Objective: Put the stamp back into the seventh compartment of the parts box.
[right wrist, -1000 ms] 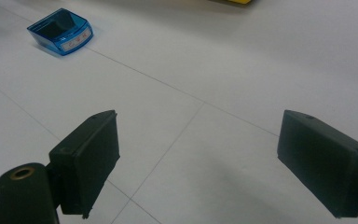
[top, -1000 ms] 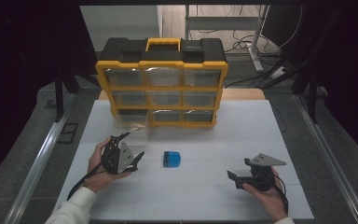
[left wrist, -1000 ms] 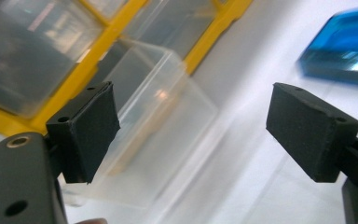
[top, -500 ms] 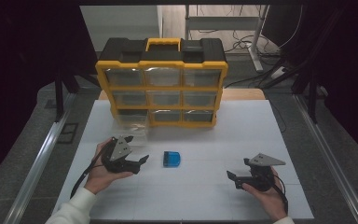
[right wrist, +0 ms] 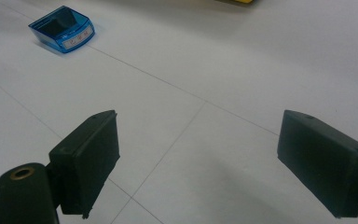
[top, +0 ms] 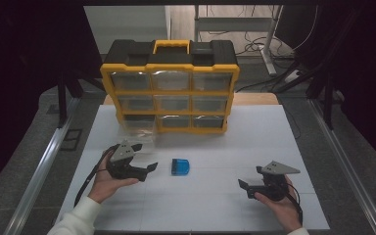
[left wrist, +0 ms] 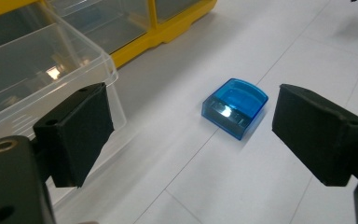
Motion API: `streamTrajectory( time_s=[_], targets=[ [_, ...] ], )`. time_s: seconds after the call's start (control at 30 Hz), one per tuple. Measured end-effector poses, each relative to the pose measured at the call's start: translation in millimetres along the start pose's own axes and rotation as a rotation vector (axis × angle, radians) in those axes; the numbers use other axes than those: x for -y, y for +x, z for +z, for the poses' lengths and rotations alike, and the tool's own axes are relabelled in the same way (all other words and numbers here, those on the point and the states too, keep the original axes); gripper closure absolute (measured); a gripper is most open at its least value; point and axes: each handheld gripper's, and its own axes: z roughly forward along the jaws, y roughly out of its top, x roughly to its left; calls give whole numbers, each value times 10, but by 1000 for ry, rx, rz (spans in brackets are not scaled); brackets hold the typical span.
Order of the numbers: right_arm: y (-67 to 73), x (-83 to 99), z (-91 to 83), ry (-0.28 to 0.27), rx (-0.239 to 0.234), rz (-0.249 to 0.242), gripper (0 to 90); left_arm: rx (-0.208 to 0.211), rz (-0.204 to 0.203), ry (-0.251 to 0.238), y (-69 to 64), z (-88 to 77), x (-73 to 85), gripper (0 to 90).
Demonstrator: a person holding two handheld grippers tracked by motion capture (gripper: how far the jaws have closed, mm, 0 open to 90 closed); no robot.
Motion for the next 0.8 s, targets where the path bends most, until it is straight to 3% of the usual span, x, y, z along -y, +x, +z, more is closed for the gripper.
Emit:
streamTrajectory(
  time_s=[0.53,0.8],
  targets=[
    [-22,-12,25,-1,-1,13,130,27,-9,2,1,2,-24,112],
    [-36,-18,41,0,-14,9,130,38,-14,40,39,69,-51,132]
  ],
)
